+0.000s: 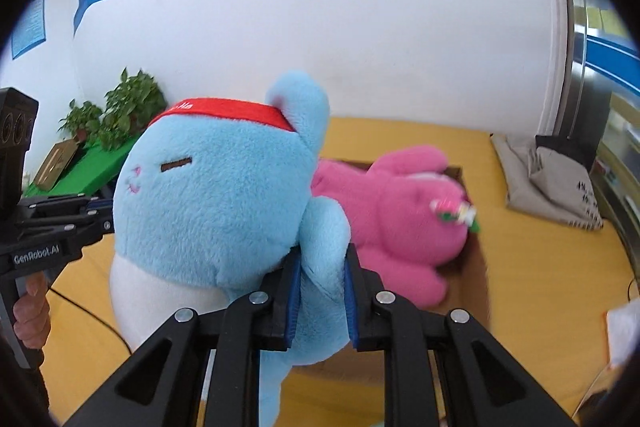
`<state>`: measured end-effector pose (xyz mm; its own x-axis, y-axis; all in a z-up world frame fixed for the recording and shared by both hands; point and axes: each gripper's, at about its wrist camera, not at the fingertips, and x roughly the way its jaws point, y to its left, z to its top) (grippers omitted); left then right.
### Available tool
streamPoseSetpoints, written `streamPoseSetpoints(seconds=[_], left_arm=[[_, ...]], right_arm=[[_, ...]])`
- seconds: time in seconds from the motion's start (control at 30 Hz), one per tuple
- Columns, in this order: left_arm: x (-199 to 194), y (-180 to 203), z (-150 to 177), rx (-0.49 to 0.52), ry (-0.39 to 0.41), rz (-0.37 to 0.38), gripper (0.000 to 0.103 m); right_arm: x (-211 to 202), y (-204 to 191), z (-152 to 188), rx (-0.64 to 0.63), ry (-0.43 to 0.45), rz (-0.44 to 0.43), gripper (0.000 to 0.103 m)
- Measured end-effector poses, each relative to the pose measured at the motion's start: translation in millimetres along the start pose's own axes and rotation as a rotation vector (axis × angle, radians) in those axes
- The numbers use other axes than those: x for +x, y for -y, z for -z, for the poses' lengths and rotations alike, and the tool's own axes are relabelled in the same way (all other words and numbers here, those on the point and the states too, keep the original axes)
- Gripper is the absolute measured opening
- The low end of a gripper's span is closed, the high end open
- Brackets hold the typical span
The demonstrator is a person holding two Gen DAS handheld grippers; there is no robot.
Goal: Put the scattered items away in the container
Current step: 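Lift the blue cat plush and carry it over the box, then lower the blue cat beside the panda, open both grippers and withdraw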
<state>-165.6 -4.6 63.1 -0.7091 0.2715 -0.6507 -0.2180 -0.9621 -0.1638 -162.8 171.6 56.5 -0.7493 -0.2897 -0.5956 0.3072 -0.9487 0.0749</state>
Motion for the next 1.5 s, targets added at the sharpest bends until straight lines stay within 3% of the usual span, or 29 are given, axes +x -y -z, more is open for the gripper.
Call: streamPoseSetpoints(seconds=[0.13, 0.33, 0.43, 0.57, 0.7, 0.73, 0.77, 0.8, 0.9, 0.97, 1.1, 1.5], left_arm=[[56, -15, -9, -0.054, -0.063, 0.0, 0.013], [138, -28, 34, -0.064, -0.226, -0.084, 0.013], [144, -22, 43, -0.009, -0.21, -0.133, 0.013], [142, -13, 44, 0.039, -0.222, -0.187, 0.018], [119, -15, 43, -0.018, -0.216, -0.164, 0.027], [106, -15, 42, -0.04, -0.204, -0.151, 0.033], [89, -15, 43, -0.058, -0.178, -0.15, 0.056], [69, -13, 44, -0.07, -0.138, -0.169, 0.078], [13, -2, 53, -0.049, -0.006, -0.213, 0.096], [-19, 5, 63, -0.044, 0.042, -0.206, 0.102], [-60, 14, 78, -0.047, 0.08, -0.197, 0.103], [-99, 23, 100, -0.084, 0.064, -0.183, 0.103]], right_arm=[[54, 21, -9, 0.008, -0.031, 0.045, 0.018], [139, 40, 38, 0.049, -0.234, 0.043, 0.018], [162, 33, 56, 0.039, -0.32, 0.041, 0.019], [164, 27, 55, 0.02, -0.343, 0.089, 0.024], [144, 32, 58, 0.023, -0.307, 0.172, 0.04], [134, 33, 57, 0.026, -0.277, 0.207, 0.06], [118, 34, 57, 0.028, -0.237, 0.25, 0.082], [99, 34, 58, 0.028, -0.19, 0.283, 0.085], [48, 26, 63, 0.019, -0.101, 0.29, 0.085], [17, 15, 70, 0.008, -0.068, 0.283, 0.085], [-23, -2, 82, 0.003, -0.041, 0.252, 0.085], [-71, -30, 88, -0.046, 0.008, 0.266, 0.085]])
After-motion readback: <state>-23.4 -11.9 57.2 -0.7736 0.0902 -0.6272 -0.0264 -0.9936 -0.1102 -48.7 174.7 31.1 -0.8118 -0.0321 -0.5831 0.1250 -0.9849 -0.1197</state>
